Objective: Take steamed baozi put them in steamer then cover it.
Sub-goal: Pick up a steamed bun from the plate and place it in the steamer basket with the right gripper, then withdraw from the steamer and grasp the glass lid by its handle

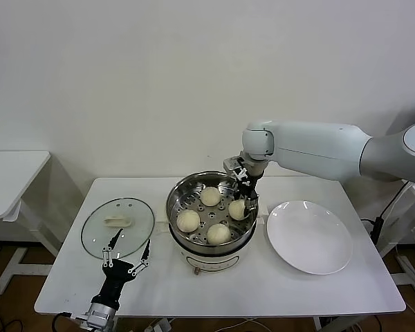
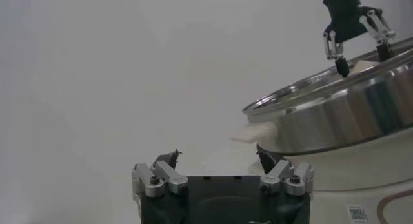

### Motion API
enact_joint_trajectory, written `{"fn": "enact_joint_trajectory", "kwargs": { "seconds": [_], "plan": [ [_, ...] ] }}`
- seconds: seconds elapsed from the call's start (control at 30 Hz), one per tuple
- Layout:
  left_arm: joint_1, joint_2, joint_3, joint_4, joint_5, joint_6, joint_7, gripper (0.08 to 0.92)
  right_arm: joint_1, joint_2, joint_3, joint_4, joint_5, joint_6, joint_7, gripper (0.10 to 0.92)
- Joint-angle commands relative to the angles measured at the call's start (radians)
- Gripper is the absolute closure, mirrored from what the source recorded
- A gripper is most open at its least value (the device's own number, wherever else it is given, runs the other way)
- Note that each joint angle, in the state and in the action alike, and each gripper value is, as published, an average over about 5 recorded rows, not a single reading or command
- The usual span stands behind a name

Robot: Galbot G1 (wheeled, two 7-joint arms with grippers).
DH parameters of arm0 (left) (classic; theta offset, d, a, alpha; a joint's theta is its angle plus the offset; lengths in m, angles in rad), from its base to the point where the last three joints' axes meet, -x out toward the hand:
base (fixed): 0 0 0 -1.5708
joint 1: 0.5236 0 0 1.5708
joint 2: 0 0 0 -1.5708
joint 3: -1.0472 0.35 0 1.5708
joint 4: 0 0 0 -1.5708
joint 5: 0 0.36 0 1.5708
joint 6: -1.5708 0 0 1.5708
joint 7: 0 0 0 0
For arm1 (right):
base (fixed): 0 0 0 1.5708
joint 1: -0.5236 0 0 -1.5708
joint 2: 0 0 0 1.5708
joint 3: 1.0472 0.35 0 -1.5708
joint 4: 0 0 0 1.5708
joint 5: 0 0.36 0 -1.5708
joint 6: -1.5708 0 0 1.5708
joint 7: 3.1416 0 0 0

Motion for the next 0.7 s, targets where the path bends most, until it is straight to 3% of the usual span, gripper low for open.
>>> {"fn": "enact_joint_trajectory", "kwargs": {
  "seconds": [0.03, 0.17, 0.43, 0.57, 0.7],
  "plan": [
    [0.001, 0.000, -0.002, 0.000, -0.001, -0.001, 0.000, 0.177, -0.008, -0.001, -0.002, 0.000, -0.017, -0.001, 0.006, 0.318],
    [0.000, 0.001, 0.000, 0.000, 0.000, 0.001, 0.000, 0.177, -0.003, -0.024, 0.024, 0.020, -0.008, -0.004, 0.010, 0.228],
    [-0.003, 0.004, 0.004, -0.011, 0.004, 0.019, -0.007, 0.177, -0.017, -0.146, 0.257, 0.107, 0.118, -0.030, 0.098, 0.203],
    [-0.007, 0.008, 0.003, -0.017, 0.008, 0.031, -0.017, 0.177, -0.042, -0.245, 0.402, 0.198, 0.243, -0.004, 0.347, 0.202],
    [-0.011, 0.009, 0.003, -0.028, 0.015, 0.042, -0.023, 0.177, -0.101, -0.343, 0.443, 0.299, 0.308, 0.089, 0.780, 0.203]
  ]
}}
